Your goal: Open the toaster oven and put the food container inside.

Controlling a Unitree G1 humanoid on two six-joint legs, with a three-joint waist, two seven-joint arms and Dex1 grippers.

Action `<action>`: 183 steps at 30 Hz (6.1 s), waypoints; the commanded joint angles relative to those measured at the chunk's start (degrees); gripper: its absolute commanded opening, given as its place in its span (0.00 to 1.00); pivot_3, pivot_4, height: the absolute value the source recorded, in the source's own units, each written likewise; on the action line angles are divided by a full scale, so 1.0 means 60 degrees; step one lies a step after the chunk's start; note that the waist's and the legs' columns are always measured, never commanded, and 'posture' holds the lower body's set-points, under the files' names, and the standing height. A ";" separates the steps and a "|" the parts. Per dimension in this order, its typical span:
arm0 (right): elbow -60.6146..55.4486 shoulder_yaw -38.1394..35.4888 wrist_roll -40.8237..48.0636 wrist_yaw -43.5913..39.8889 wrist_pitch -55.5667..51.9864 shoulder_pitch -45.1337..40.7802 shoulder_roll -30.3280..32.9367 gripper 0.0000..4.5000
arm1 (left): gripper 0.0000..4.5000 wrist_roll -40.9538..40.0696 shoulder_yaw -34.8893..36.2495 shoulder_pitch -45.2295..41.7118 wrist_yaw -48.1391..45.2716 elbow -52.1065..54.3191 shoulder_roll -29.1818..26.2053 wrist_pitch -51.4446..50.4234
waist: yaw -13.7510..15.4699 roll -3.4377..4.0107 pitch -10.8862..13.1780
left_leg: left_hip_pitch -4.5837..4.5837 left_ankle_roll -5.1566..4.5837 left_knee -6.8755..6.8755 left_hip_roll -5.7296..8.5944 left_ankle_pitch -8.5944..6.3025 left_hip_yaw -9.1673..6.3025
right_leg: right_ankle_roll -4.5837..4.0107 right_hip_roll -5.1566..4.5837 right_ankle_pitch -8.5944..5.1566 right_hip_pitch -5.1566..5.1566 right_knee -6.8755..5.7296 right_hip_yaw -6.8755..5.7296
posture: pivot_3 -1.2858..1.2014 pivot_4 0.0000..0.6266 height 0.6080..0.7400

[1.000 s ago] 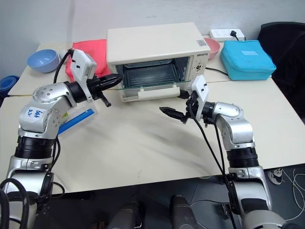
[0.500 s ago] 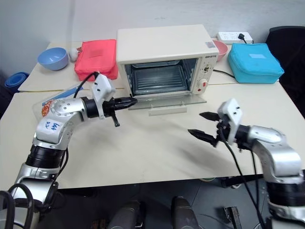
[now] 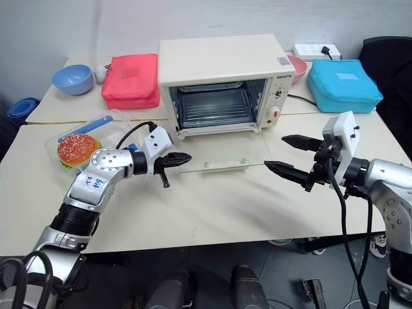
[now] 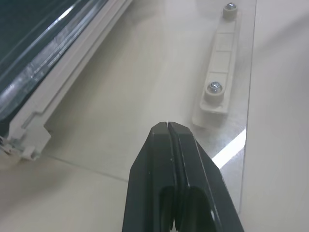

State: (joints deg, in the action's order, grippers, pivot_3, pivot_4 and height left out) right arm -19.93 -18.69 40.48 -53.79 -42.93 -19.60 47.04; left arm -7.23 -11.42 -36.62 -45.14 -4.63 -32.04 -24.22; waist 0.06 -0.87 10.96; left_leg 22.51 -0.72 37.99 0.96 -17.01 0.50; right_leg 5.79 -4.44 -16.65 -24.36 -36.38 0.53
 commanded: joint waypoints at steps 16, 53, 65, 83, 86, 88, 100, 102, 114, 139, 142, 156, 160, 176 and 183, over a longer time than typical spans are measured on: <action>0.1879 0.1838 -0.0236 -0.1149 0.0558 -0.2609 -0.0077 1.00 | 0.65 -0.3139 0.8621 0.3651 0.2681 0.5896 -0.1144 -0.7806 | -0.0046 -0.0003 0.0001 | 0.0030 0.0006 0.0006 -0.0009 -0.0004 -0.0029 | -0.0002 -0.0003 -0.0001 -0.0021 0.0008 0.0039 | 0.52 0.24 1.00; 0.0970 0.1366 -0.0130 -0.0623 0.0430 -0.2175 -0.0107 1.00 | 0.80 -0.0922 0.7008 0.0590 0.5834 -0.0600 -0.1912 -0.7564 | -0.0016 -0.0020 -0.0007 | 0.0054 0.0070 -0.0008 0.0002 0.0014 -0.0091 | -0.0005 -0.0018 0.0000 -0.0015 0.0047 -0.0015 | 0.52 0.24 1.00; 0.0801 0.1092 0.0015 -0.0586 0.0405 -0.1778 0.0054 1.00 | 0.05 -0.0921 0.6487 0.0978 0.5267 -0.0736 -0.2521 -0.7411 | -0.0075 -0.0020 -0.0008 | 0.0055 0.0069 -0.0009 -0.0004 0.0012 -0.0084 | -0.0005 -0.0016 0.0000 -0.0025 0.0040 -0.0011 | 0.52 0.24 1.00; 0.0677 -0.0143 0.0313 -0.0512 0.0068 -0.0512 0.1007 1.00 | 0.05 -0.3660 0.5606 0.0006 0.3857 0.4441 -0.1139 -1.0612 | 0.0075 -0.0027 -0.0010 | 0.0105 0.0065 0.0011 0.0009 0.0017 -0.0111 | -0.0004 -0.0021 0.0003 -0.0028 0.0056 -0.0029 | 0.52 0.24 1.00; 0.0518 -0.0298 0.0362 -0.0428 0.0063 -0.0292 0.1003 1.00 | 0.05 -0.3548 0.5080 -0.0728 0.4212 0.4301 -0.0553 -1.0827 | 0.0019 -0.0027 -0.0011 | 0.0097 0.0086 0.0010 0.0007 0.0031 -0.0107 | -0.0004 -0.0009 0.0004 -0.0029 0.0044 -0.0026 | 0.52 0.24 1.00; 0.0392 -0.0375 0.0403 -0.0323 0.0055 -0.0178 0.0967 1.00 | 0.05 -0.3326 0.4524 -0.1198 0.4568 0.4012 -0.0057 -1.0665 | 0.0029 -0.0027 -0.0010 | 0.0095 0.0087 0.0011 0.0008 0.0038 -0.0106 | -0.0004 -0.0007 0.0004 -0.0029 0.0034 -0.0025 | 0.52 0.24 1.00; -0.0218 -0.0933 0.0662 0.0402 -0.0016 0.0529 0.0876 1.00 | 0.05 -0.1501 0.4095 -0.2942 0.7347 0.2223 0.3330 -0.9973 | 0.0206 -0.0035 -0.0006 | 0.0098 0.0078 0.0030 0.0025 0.0045 -0.0088 | 0.0015 -0.0006 0.0014 -0.0035 -0.0023 -0.0026 | 0.52 0.24 1.00; -0.0262 -0.1028 0.0705 0.0524 -0.0005 0.0657 0.0882 1.00 | 0.22 -0.1534 0.4200 -0.2971 0.7371 0.2242 0.3686 -0.9941 | 0.0214 -0.0035 -0.0006 | 0.0097 0.0078 0.0030 0.0025 0.0045 -0.0082 | 0.0016 -0.0004 0.0015 -0.0037 -0.0023 -0.0027 | 0.52 0.24 1.00; -0.0523 -0.1154 0.0833 0.0897 -0.0004 0.1088 0.0897 1.00 | 0.52 -0.2943 0.5773 -0.2331 0.5850 0.3651 0.3548 -0.9117 | 0.0214 -0.0035 -0.0006 | 0.0091 0.0079 0.0035 0.0027 0.0050 -0.0073 | 0.0021 -0.0003 0.0017 -0.0036 -0.0019 -0.0034 | 0.52 0.24 1.00; -0.0777 0.3018 -0.0804 0.2846 0.0353 0.0792 -0.1355 0.00 | 0.00 -0.3419 0.1101 0.0476 -0.1023 0.2148 -0.0505 -0.3370 | 0.0181 -0.0033 -0.0008 | 0.0032 0.0018 0.0005 0.0022 0.0023 -0.0114 | 0.0001 -0.0021 0.0011 0.0047 0.0074 -0.0021 | 0.52 0.24 1.00; 0.0027 0.3501 -0.1708 0.2913 0.0855 0.0158 -0.1559 0.00 | 0.00 -0.3070 0.0800 0.0056 -0.0638 0.1492 0.0158 -0.3149 | 0.0186 -0.0033 -0.0009 | 0.0033 0.0015 0.0008 0.0025 0.0025 -0.0112 | 0.0002 -0.0017 0.0012 0.0045 0.0072 -0.0022 | 0.52 0.24 1.00; 0.4646 0.3786 -0.4010 0.3547 0.3029 -0.3523 -0.3711 0.00 | 0.00 -0.1855 0.1638 -0.1746 0.2255 -0.1202 0.2338 -0.1592 | -0.0046 -0.0037 -0.0010 | 0.0073 0.0055 0.0025 0.0028 0.0064 -0.0035 | 0.0021 0.0000 0.0023 -0.0046 -0.0038 -0.0033 | 0.52 0.24 1.00; 0.5768 0.3701 -0.4343 0.3680 0.3477 -0.4378 -0.4327 0.00 | 0.00 -0.1573 0.1979 -0.2408 0.2761 -0.2281 0.2563 -0.0845 | -0.0048 -0.0036 -0.0010 | 0.0082 0.0056 0.0025 0.0028 0.0066 -0.0034 | 0.0022 0.0000 0.0023 -0.0061 -0.0048 -0.0036 | 0.52 0.24 1.00; 0.0664 0.2304 -0.2615 0.2308 0.0709 -0.0686 -0.2342 0.00 | 0.19 -0.5837 0.4658 0.0412 -0.0082 0.3663 -0.0821 -0.4639 | -0.0072 -0.0036 -0.0010 | 0.0120 0.0055 0.0028 0.0021 0.0044 -0.0032 | 0.0024 -0.0009 0.0024 -0.0099 -0.0039 -0.0019 | 0.52 0.24 1.00; 0.0488 0.1700 -0.2834 0.3019 0.0791 0.1253 -0.2377 0.00 | 0.66 -0.6812 0.6735 0.1572 -0.1144 0.3683 -0.3423 -0.5114 | -0.0042 -0.0035 -0.0010 | 0.0055 0.0023 0.0014 0.0014 0.0028 -0.0069 | 0.0000 -0.0016 0.0011 -0.0020 0.0012 0.0004 | 0.52 0.24 1.00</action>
State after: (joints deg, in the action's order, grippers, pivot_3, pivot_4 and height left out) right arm -16.18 -6.55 23.55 -37.46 -39.94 -11.15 33.48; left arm -46.76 26.54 -27.89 -50.79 17.43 -51.24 -55.04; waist -0.19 -1.08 10.90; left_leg 22.76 -0.59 38.07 1.07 -16.84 0.10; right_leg 5.79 -4.55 -16.58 -24.42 -36.33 0.57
